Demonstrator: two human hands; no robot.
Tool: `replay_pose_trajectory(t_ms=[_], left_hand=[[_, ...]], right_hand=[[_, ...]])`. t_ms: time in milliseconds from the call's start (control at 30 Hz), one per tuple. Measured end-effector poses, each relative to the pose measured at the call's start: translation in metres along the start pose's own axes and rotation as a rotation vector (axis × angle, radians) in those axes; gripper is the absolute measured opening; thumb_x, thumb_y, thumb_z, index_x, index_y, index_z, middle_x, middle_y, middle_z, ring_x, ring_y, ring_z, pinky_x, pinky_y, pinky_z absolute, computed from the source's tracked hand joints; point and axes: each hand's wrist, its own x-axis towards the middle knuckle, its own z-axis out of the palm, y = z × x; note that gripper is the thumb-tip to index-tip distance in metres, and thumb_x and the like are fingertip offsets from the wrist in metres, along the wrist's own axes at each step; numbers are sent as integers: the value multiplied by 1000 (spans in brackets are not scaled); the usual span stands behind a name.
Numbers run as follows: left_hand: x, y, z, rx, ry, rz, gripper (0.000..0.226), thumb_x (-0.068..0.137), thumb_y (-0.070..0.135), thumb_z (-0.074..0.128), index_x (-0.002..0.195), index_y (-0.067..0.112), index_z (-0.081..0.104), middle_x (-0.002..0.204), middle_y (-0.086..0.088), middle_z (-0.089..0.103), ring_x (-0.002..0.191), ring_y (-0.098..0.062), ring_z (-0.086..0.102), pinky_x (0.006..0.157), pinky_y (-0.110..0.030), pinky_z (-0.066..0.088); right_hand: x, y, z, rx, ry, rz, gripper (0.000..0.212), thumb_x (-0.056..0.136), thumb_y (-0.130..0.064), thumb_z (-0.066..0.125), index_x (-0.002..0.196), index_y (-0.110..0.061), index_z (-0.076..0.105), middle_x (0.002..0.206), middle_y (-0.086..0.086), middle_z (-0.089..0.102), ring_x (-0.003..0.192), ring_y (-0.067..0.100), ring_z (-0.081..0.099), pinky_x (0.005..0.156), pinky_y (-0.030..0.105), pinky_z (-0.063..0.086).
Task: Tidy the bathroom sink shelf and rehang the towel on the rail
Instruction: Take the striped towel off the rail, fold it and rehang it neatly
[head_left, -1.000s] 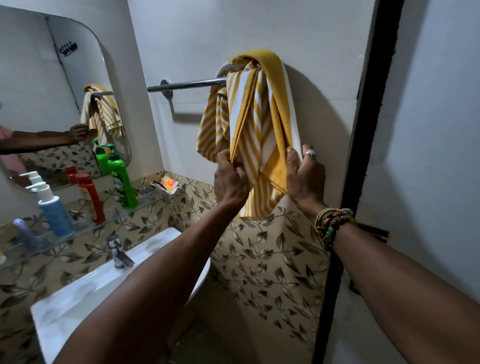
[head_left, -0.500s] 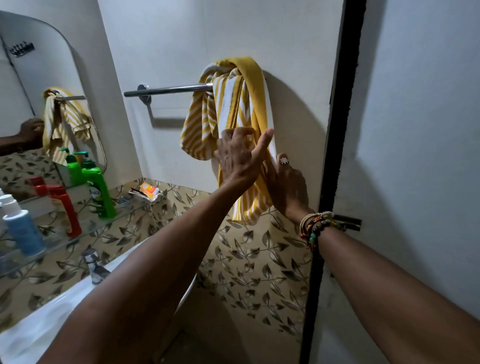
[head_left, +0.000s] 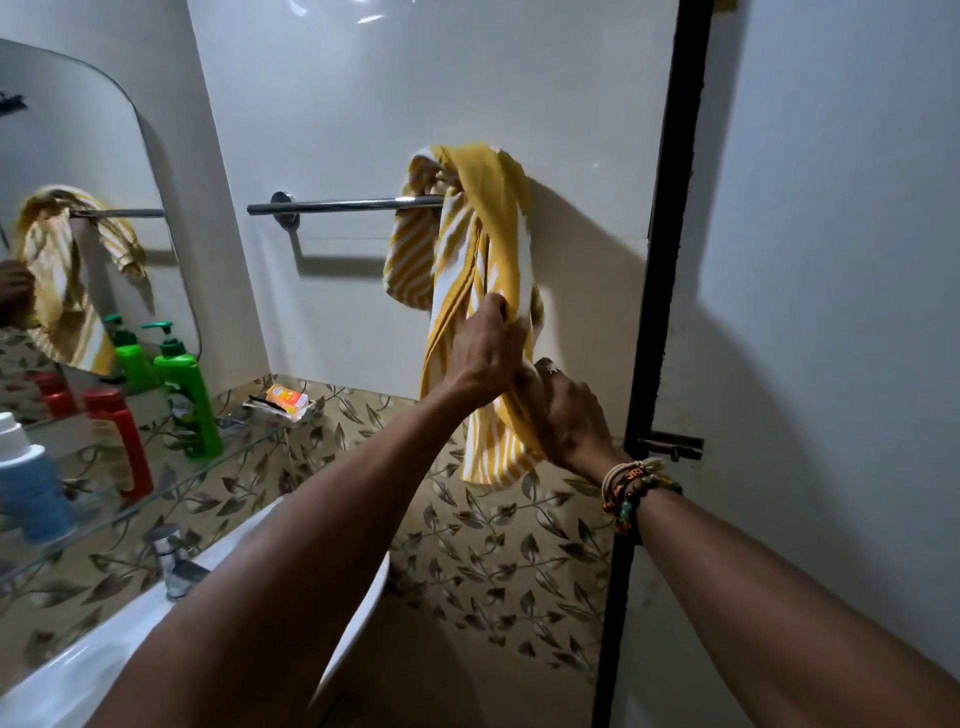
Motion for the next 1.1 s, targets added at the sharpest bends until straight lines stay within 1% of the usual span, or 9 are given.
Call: replay_pose_trajectory(t_ms=[100, 200, 267, 333, 500, 600, 767, 967, 1100], left_hand=[[-22, -24, 1, 28, -97, 201, 17, 99, 25, 49, 102, 9, 42, 88, -6, 53, 74, -25, 48, 63, -34, 31], [-38, -37, 7, 123, -119, 323, 15, 98, 22, 47, 108, 11, 43, 100, -8, 49, 83, -28, 50, 68, -40, 40], [-44, -38, 9, 189, -94, 391, 36, 94, 24, 50, 126, 10, 42, 119, -15, 47, 95, -30, 51, 74, -39, 45], [-47, -40, 5, 192, -81, 468, 41, 94, 28, 49, 130, 13, 38, 123, -19, 46, 94, -28, 49, 75, -35, 47], [-55, -61, -6, 414, -53, 532, 32, 94, 35, 59, 117, 14, 51, 137, -14, 46, 110, -30, 50, 84, -41, 47], [-63, -71, -11, 365, -82, 521, 37, 93, 47, 56, 116, 18, 53, 134, -7, 47, 107, -25, 53, 83, -41, 49], [-60, -68, -21, -78, -8, 54, 52, 87, 55, 54, 121, 16, 49, 122, -5, 53, 101, -17, 58, 82, -41, 54], [-24, -52, -29, -501, 55, -410, 86, 81, 70, 56, 141, 13, 36, 135, -11, 53, 116, -24, 55, 97, -43, 49], [-2, -35, -22, -705, 82, -564, 89, 71, 73, 65, 131, 10, 47, 119, -7, 61, 108, -25, 60, 80, -34, 50]], right_hand=[[-8, 3, 2, 138, 64, 166, 63, 88, -75, 17, 73, -25, 52, 85, 9, 70, 81, 30, 66, 69, 40, 48], [3, -17, 1, 489, -49, 374, 86, 71, -96, 28, 95, -24, 69, 101, 5, 74, 94, 26, 69, 86, 42, 55], [11, -30, 6, 829, -145, 446, 77, 71, -85, 54, 112, -24, 72, 111, 6, 75, 102, 26, 71, 92, 46, 56], [14, -40, 9, 932, -180, 453, 60, 71, -67, 72, 112, -22, 73, 107, 3, 76, 100, 25, 73, 91, 46, 58], [31, -53, 7, 979, -13, 621, 33, 69, -29, 78, 93, -5, 77, 78, 6, 73, 64, 21, 68, 52, 33, 57], [35, -51, 12, 898, 98, 679, 32, 68, -25, 73, 91, -2, 69, 84, 10, 71, 72, 27, 66, 60, 40, 56], [35, -44, 18, 727, 245, 633, 15, 68, -23, 63, 64, -14, 52, 66, -2, 51, 66, 19, 48, 60, 36, 41], [28, -31, 8, 694, 136, 590, 25, 58, -25, 54, 40, -21, 38, 44, -12, 33, 53, 15, 30, 50, 30, 26], [25, -21, -1, 742, 119, 571, 19, 55, -25, 54, 43, -24, 40, 51, -8, 39, 50, 9, 35, 49, 25, 29]])
